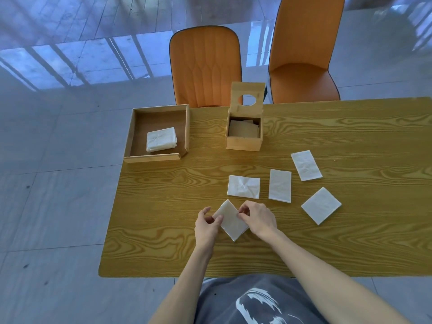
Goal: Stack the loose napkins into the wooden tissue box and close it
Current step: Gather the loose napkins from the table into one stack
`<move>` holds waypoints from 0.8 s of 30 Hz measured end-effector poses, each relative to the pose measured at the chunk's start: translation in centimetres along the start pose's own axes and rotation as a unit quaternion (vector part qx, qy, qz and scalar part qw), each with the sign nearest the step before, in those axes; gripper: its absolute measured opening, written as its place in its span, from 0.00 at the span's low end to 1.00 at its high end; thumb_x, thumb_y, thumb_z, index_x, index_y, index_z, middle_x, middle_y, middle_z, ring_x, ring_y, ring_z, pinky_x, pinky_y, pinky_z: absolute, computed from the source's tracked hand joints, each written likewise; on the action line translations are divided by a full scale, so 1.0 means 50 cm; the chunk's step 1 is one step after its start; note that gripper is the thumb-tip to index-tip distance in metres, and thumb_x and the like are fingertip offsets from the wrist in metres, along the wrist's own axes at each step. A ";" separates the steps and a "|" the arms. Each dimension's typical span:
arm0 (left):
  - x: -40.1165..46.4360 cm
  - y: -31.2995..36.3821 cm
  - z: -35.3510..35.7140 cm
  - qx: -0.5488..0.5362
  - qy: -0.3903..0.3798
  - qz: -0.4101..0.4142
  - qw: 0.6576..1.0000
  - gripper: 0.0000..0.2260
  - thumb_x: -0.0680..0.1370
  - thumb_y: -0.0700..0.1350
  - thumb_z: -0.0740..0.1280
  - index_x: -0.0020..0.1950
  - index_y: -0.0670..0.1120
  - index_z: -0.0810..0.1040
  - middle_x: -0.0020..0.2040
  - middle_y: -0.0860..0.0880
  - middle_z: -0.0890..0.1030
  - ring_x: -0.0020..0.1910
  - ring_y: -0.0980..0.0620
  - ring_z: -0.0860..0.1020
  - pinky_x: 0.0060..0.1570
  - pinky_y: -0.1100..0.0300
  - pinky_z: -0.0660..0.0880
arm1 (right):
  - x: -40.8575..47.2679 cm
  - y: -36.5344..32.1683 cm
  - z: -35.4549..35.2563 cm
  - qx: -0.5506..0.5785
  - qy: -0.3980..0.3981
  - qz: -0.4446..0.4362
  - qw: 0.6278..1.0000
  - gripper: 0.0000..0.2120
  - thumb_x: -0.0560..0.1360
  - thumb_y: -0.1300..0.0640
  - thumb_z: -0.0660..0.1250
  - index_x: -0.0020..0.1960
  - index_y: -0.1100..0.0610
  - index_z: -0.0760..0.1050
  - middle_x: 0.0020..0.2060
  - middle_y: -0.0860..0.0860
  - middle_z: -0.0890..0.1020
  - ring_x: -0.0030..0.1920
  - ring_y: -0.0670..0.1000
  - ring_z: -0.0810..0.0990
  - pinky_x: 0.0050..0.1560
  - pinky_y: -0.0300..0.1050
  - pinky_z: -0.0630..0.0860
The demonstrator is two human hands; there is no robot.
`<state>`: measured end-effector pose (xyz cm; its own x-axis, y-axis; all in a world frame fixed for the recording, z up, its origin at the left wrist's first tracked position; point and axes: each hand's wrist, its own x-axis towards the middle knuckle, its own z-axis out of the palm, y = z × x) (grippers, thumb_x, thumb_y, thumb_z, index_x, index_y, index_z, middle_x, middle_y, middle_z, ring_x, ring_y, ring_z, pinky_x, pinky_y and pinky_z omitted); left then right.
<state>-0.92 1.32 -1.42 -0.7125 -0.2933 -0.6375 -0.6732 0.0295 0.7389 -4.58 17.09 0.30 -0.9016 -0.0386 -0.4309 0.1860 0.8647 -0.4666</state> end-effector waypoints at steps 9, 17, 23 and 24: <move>0.022 0.011 0.004 -0.072 -0.005 -0.026 0.997 0.06 0.76 0.45 0.72 0.49 0.44 0.83 0.46 0.44 0.85 0.47 0.45 0.82 0.51 0.49 0.79 | 0.045 -0.002 -0.017 0.067 0.000 -0.042 0.997 0.08 0.76 0.49 0.69 0.52 0.51 0.79 0.47 0.48 0.84 0.47 0.49 0.83 0.44 0.47 0.81; 0.038 0.016 -0.007 -0.146 0.003 -0.094 0.985 0.05 0.80 0.39 0.66 0.56 0.44 0.78 0.54 0.42 0.84 0.56 0.42 0.82 0.58 0.43 0.79 | 0.121 -0.005 -0.062 -0.101 0.089 -0.077 0.988 0.15 0.79 0.56 0.64 0.64 0.56 0.75 0.63 0.52 0.77 0.61 0.54 0.74 0.54 0.48 0.74; 0.041 0.023 -0.006 -0.152 0.002 -0.109 0.982 0.07 0.82 0.42 0.64 0.57 0.44 0.79 0.54 0.44 0.83 0.55 0.44 0.81 0.59 0.45 0.79 | 0.158 -0.020 -0.067 -0.187 0.038 -0.010 0.982 0.19 0.78 0.52 0.65 0.67 0.55 0.71 0.61 0.55 0.77 0.62 0.56 0.74 0.61 0.53 0.70; 0.041 0.025 -0.005 -0.155 0.000 -0.110 0.982 0.07 0.82 0.42 0.63 0.56 0.45 0.79 0.53 0.44 0.83 0.55 0.45 0.81 0.59 0.45 0.79 | 0.160 -0.018 -0.067 -0.195 0.034 0.003 0.980 0.19 0.77 0.52 0.66 0.66 0.55 0.71 0.60 0.55 0.78 0.61 0.57 0.74 0.60 0.53 0.70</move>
<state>-3.16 0.52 -1.72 -0.5563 -0.2606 -0.7890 -0.7181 -0.3269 0.6143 -13.25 17.68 -0.16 -0.9274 -0.0114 -0.3739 0.0392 0.9911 -0.1274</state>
